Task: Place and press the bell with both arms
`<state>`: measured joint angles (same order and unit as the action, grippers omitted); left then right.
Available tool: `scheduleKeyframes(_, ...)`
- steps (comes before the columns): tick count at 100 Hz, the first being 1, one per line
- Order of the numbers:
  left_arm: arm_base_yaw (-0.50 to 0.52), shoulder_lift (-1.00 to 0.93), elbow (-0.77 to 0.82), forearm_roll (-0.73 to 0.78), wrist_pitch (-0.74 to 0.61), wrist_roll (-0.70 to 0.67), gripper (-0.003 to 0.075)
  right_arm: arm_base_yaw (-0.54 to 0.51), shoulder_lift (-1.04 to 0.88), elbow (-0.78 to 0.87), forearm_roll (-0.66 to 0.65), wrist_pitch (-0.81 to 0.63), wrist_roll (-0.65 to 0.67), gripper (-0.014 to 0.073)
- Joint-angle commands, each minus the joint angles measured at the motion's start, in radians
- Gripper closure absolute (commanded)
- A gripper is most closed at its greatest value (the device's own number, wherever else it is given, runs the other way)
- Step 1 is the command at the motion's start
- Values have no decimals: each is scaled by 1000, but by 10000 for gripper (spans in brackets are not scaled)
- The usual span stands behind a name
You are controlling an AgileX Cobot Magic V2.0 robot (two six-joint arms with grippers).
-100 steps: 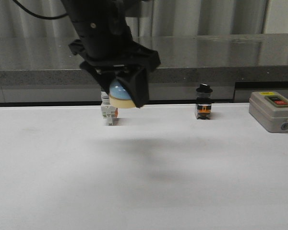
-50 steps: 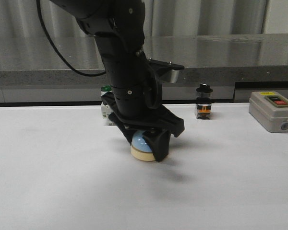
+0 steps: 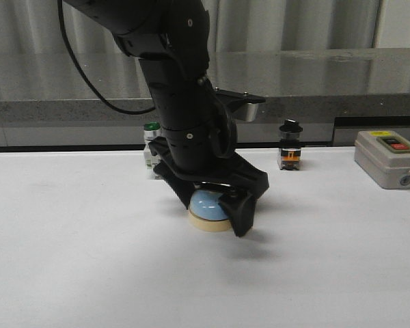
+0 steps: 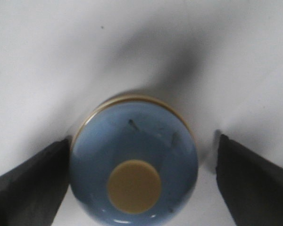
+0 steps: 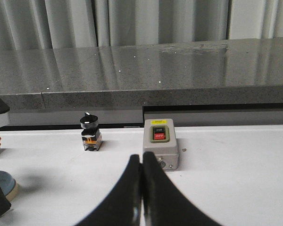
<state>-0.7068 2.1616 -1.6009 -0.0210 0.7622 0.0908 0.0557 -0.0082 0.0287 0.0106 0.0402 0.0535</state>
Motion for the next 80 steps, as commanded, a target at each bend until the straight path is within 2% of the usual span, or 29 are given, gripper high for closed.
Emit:
scheduleKeyframes(1,-5,-60,-25,-7,-23,0,48,-5,-16,-16,-11,-84,-13,653)
scheduleKeyframes(49,35,-279,-21,73,19,-91,48,-5,-16,-16,-11,-84,-13,653)
scheduleKeyframes(65,110,-391,30,105,3,-118,48,-5,-16,-16,-11,-84,-13,653)
scheduleKeyframes(80,230,-507,142,105,-43,-118,48,-5,-16,-16,-11,-84,-13,653)
